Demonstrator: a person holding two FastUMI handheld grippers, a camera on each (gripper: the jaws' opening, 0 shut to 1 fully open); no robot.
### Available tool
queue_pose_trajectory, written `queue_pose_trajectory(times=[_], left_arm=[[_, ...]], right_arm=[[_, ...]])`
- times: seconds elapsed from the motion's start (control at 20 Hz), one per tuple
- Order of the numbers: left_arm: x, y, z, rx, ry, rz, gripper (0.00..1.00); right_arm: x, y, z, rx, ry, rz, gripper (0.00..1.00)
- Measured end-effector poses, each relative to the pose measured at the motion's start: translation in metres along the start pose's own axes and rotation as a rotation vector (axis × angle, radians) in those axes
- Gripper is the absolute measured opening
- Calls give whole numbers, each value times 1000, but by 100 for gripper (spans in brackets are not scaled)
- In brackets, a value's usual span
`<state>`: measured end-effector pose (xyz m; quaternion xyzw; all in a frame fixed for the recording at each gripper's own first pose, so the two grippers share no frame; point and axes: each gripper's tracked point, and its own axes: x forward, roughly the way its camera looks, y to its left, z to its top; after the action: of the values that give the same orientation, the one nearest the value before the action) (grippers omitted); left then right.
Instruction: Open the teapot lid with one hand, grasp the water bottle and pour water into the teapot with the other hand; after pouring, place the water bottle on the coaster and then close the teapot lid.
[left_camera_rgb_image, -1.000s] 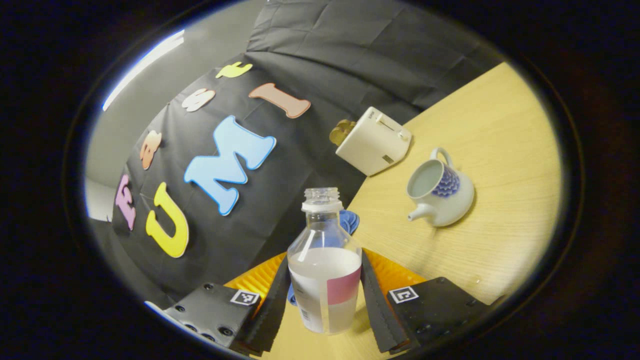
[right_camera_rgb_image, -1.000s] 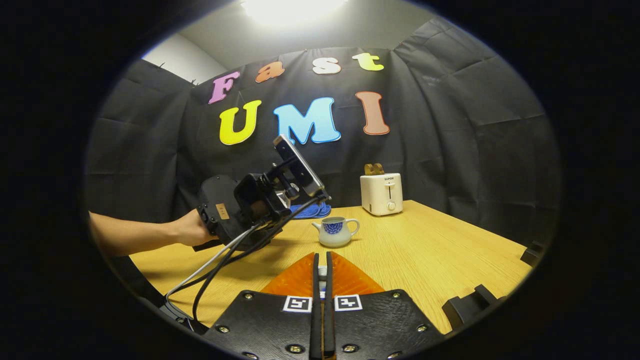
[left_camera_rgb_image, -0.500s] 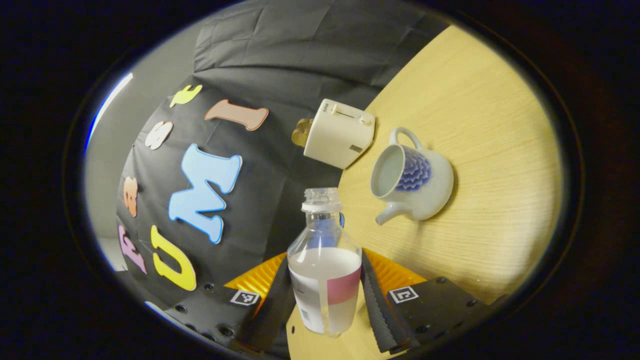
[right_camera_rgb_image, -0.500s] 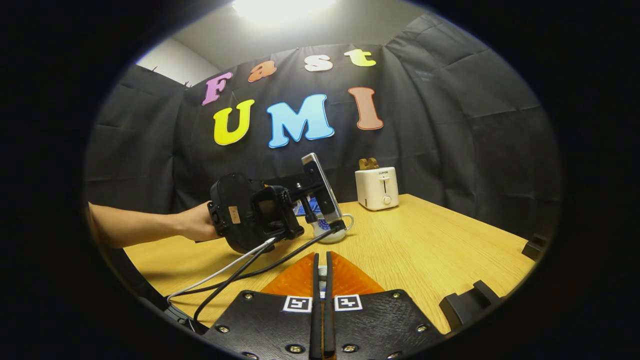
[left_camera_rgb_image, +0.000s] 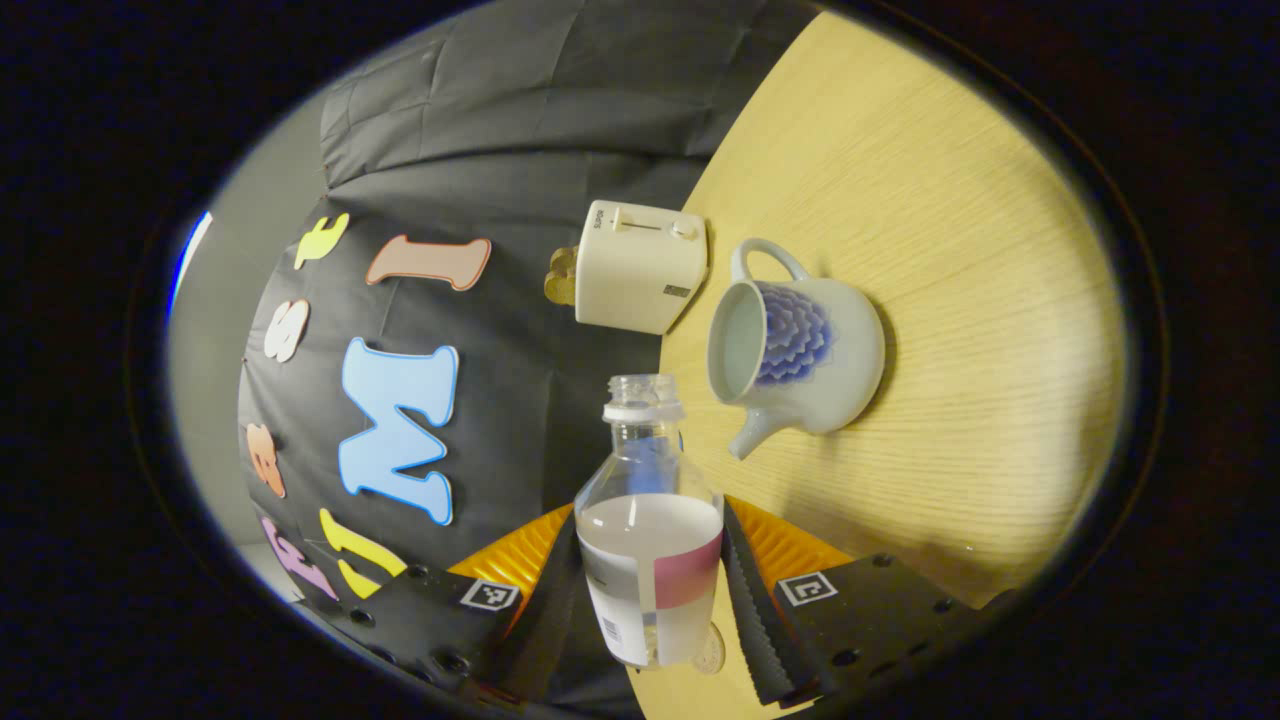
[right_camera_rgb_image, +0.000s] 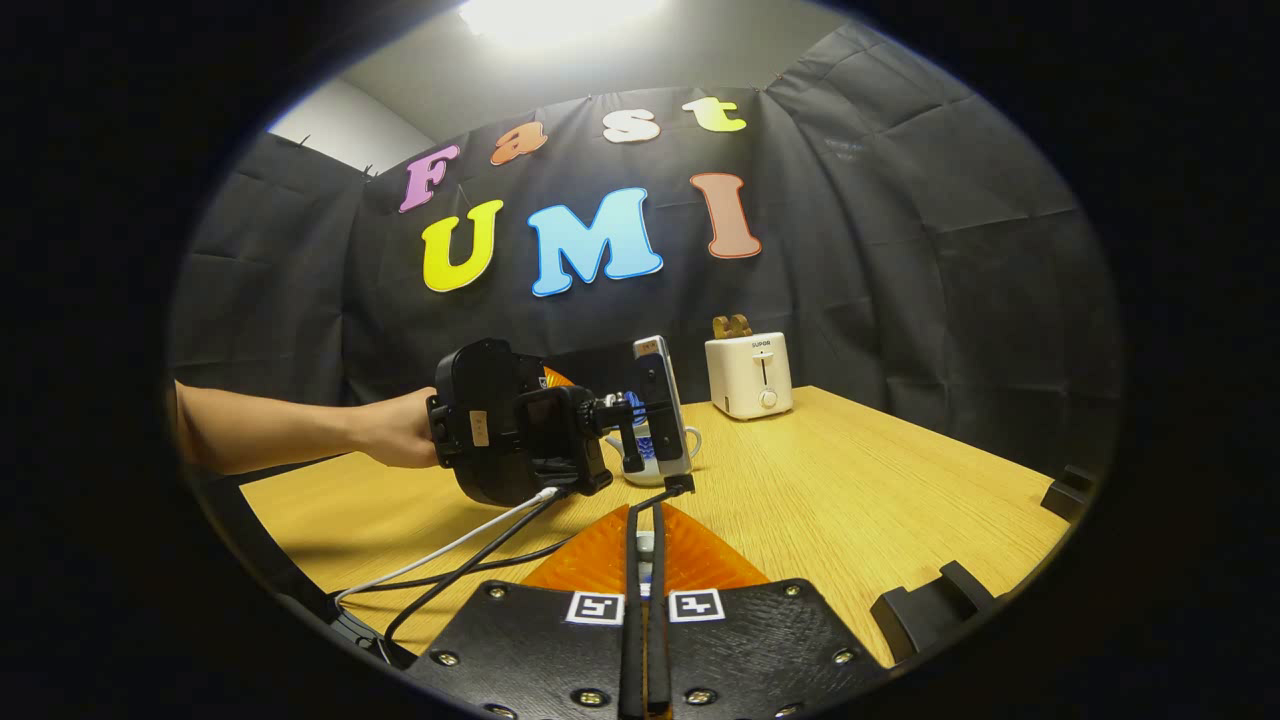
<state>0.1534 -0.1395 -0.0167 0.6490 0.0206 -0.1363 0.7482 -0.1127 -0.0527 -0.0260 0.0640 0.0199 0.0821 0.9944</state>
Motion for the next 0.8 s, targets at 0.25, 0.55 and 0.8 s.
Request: queue_pose_trajectory(times=[0.25,0.55,0.8], left_arm=[[3,0,2,84,13,-6,85],[4,7,4,213,30,-16,85],[4,10,5,293,39,-30,85]], right_arm=[[-1,-1,2,0,-4,-2,2],[-2,-3,2,7,2,0,2],[-2,-5,4,11,-1,-4,2]])
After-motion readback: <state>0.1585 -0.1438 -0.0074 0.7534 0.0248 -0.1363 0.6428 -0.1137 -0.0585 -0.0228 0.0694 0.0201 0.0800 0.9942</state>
